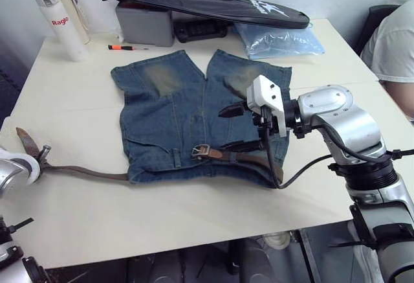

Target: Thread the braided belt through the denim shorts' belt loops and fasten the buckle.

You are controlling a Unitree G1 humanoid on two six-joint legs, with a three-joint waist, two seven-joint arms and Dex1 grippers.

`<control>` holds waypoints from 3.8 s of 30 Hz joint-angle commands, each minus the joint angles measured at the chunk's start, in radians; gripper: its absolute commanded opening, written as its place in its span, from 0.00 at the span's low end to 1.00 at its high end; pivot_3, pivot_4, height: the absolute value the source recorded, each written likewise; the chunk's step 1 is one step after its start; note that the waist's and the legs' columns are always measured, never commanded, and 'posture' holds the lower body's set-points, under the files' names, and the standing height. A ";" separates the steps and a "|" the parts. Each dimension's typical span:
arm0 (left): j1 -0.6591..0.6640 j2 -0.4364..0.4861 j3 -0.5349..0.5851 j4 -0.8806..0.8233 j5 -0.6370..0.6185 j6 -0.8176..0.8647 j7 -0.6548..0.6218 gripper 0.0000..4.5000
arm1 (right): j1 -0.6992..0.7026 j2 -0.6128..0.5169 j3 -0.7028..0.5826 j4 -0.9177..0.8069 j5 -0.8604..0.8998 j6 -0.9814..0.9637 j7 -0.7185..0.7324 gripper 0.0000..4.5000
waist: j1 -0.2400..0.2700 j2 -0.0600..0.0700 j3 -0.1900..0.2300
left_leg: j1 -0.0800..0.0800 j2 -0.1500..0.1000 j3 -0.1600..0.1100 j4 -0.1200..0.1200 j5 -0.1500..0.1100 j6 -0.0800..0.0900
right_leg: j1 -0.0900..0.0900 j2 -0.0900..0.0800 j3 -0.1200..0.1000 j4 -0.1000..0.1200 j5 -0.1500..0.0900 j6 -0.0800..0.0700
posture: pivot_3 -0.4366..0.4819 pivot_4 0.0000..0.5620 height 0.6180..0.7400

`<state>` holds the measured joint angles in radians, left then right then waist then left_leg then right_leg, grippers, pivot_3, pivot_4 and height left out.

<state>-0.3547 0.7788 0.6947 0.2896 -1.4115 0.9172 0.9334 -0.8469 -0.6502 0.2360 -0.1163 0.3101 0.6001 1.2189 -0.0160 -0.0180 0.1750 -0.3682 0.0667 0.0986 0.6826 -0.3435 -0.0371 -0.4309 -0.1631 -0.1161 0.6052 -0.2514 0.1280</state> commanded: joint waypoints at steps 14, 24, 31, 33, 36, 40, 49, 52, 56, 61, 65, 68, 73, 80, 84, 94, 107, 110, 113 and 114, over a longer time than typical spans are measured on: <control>-0.110 0.199 -0.765 -0.286 1.012 -0.501 -1.062 0.01 | 0.050 -0.065 -0.157 -0.140 0.066 0.142 -0.162 1.00 | 0.010 0.001 0.001 | -0.003 0.000 0.003 -0.004 -0.001 0.000 | -0.002 0.001 -0.001 -0.007 0.000 0.000 | 0.48 0.27 1.00; -0.204 0.152 -0.934 -0.269 1.372 -0.858 -1.413 0.01 | 0.236 -0.076 -0.253 -0.217 0.110 0.255 -0.313 1.00 | -0.015 0.007 0.004 | -0.025 -0.028 -0.051 -0.020 0.020 0.011 | 0.013 -0.036 -0.064 -0.015 0.002 0.006 | 0.48 0.27 1.00; -0.237 0.091 -0.904 -0.252 1.422 -0.919 -1.532 0.01 | 0.306 -0.126 -0.271 -0.257 0.146 0.275 -0.313 1.00 | 0.026 0.010 0.006 | -0.022 -0.038 -0.060 -0.017 0.030 0.012 | 0.021 -0.044 -0.072 -0.014 0.002 0.009 | 0.48 0.27 1.00; -0.242 0.077 -0.890 -0.255 1.425 -0.913 -1.545 0.01 | 0.316 -0.146 -0.260 -0.270 0.132 0.228 -0.295 1.00 | 0.027 0.010 0.006 | -0.021 -0.038 -0.057 -0.017 0.029 0.012 | 0.021 -0.044 -0.070 -0.014 0.003 0.009 | 0.48 0.27 1.00; -0.240 0.051 -0.866 -0.285 1.421 -0.885 -1.552 0.01 | 0.331 -0.150 -0.253 -0.274 0.138 0.216 -0.291 1.00 | 0.011 0.010 0.007 | -0.022 -0.039 -0.062 -0.020 0.029 0.013 | 0.025 -0.045 -0.073 -0.015 0.003 0.009 | 0.48 0.27 1.00; -0.217 0.029 -0.847 -0.341 1.430 -0.854 -1.555 0.01 | 0.333 -0.144 -0.228 -0.285 0.140 0.219 -0.293 1.00 | -0.007 0.010 0.008 | -0.022 -0.062 -0.104 -0.032 0.045 0.015 | 0.046 -0.065 -0.096 -0.015 -0.006 0.023 | 0.48 0.27 1.00; -0.199 -0.024 -0.835 -0.417 1.451 -0.784 -1.561 0.01 | 0.255 -0.066 -0.079 -0.356 -0.004 -0.007 -0.343 1.00 | 0.014 0.009 0.008 | -0.019 -0.054 -0.091 -0.031 0.046 0.012 | 0.042 -0.056 -0.082 -0.017 -0.005 0.020 | 0.48 0.27 1.00; -0.203 -0.036 -0.836 -0.430 1.458 -0.769 -1.569 0.01 | 0.233 -0.036 -0.040 -0.342 -0.045 -0.037 -0.369 1.00 | 0.014 0.009 0.008 | -0.019 -0.055 -0.087 -0.031 0.046 0.012 | 0.038 -0.055 -0.077 -0.016 -0.005 0.020 | 0.48 0.27 1.00; -0.211 -0.048 -0.842 -0.439 1.469 -0.761 -1.582 0.01 | 0.212 -0.003 0.006 -0.317 -0.091 -0.047 -0.389 1.00 | 0.015 0.009 0.008 | -0.019 -0.055 -0.084 -0.030 0.046 0.012 | 0.037 -0.055 -0.074 -0.015 -0.004 0.019 | 0.48 0.27 1.00; -0.223 -0.065 -0.851 -0.433 1.474 -0.765 -1.607 0.00 | 0.166 0.082 0.059 -0.189 -0.203 -0.101 -0.477 0.81 | 0.014 0.009 0.008 | -0.018 -0.054 -0.082 -0.030 0.046 0.012 | 0.036 -0.054 -0.072 -0.015 -0.004 0.019 | 0.48 0.27 1.00; -0.242 -0.080 -0.844 -0.417 1.474 -0.766 -1.614 0.00 | 0.174 0.111 0.081 -0.129 -0.248 -0.147 -0.487 0.39 | 0.015 0.009 0.008 | -0.018 -0.054 -0.081 -0.031 0.046 0.012 | 0.036 -0.054 -0.072 -0.015 -0.004 0.019 | 0.48 0.27 1.00; -0.240 -0.087 -0.833 -0.416 1.460 -0.749 -1.624 0.00 | 0.175 0.136 0.070 -0.112 -0.261 -0.168 -0.501 0.07 | 0.014 0.009 0.008 | -0.018 -0.054 -0.081 -0.031 0.046 0.012 | 0.036 -0.054 -0.071 -0.015 -0.004 0.019 | 0.48 0.27 1.00; -0.218 -0.077 -0.772 -0.434 1.362 -0.615 -1.689 0.27 | 0.165 0.155 0.054 -0.082 -0.289 -0.207 -0.519 0.00 | 0.011 0.009 0.008 | -0.018 -0.053 -0.081 -0.031 0.046 0.012 | 0.035 -0.053 -0.071 -0.015 -0.004 0.019 | 0.48 0.27 1.00; -0.376 -0.076 -0.539 -0.460 1.127 0.028 -1.651 0.98 | 0.144 0.175 0.079 -0.043 -0.365 -0.283 -0.555 0.00 | 0.012 0.008 0.009 | -0.018 -0.053 -0.080 -0.031 0.046 0.012 | 0.035 -0.053 -0.070 -0.014 -0.004 0.019 | 0.48 0.27 1.00; -0.514 -0.099 -0.339 -0.540 0.862 0.565 -1.708 0.99 | 0.148 0.197 0.102 -0.014 -0.406 -0.336 -0.563 0.00 | 0.010 0.006 0.010 | -0.019 -0.053 -0.081 -0.029 0.046 0.012 | 0.035 -0.052 -0.067 -0.014 -0.004 0.019 | 0.48 0.27 1.00; -0.270 0.066 -0.368 -0.518 0.063 0.697 -1.422 0.99 | 0.176 0.252 0.127 0.024 -0.439 -0.469 -0.557 0.00 | -0.008 0.006 0.010 | -0.012 -0.045 -0.079 -0.032 0.046 0.005 | 0.036 -0.039 -0.051 -0.012 -0.005 0.017 | 0.48 0.27 1.00; -0.102 -0.163 -0.524 -0.485 -0.561 0.130 -0.393 0.99 | 0.234 0.254 0.132 -0.019 -0.521 -0.545 -0.589 0.00 | -0.005 0.005 0.010 | -0.005 -0.046 -0.073 -0.032 0.045 0.005 | 0.038 -0.038 -0.039 -0.012 -0.005 0.016 | 0.48 0.27 1.00; -0.106 -0.303 -0.473 -0.500 -0.561 0.061 -0.224 0.99 | 0.245 0.254 0.127 -0.027 -0.529 -0.548 -0.591 0.00 | 0.000 0.004 0.010 | -0.004 -0.046 -0.073 -0.033 0.045 0.005 | 0.038 -0.038 -0.038 -0.013 -0.005 0.016 | 0.48 0.27 1.00; -0.117 -0.366 -0.455 -0.508 -0.561 0.046 -0.102 0.99 | 0.249 0.255 0.125 -0.031 -0.535 -0.547 -0.590 0.00 | 0.002 0.004 0.010 | -0.004 -0.046 -0.072 -0.033 0.045 0.005 | 0.038 -0.037 -0.038 -0.013 -0.005 0.016 | 0.48 0.27 1.00; -0.119 -0.385 -0.448 -0.508 -0.561 0.031 -0.061 0.99 | 0.249 0.255 0.125 -0.033 -0.536 -0.546 -0.590 0.00 | 0.004 0.004 0.010 | -0.004 -0.046 -0.072 -0.033 0.045 0.005 | 0.038 -0.037 -0.038 -0.013 -0.005 0.016 | 0.48 0.27 1.00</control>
<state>-0.4608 0.4063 0.2153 -0.1843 -1.9577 0.9738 0.8119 -0.5975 -0.3985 0.3835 -0.0970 -0.2195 0.0680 0.6397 -0.0125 -0.0144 0.1853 -0.3723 0.0210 0.0265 0.6499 -0.2984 -0.0318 -0.3925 -0.1997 -0.1539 0.5921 -0.2565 0.1444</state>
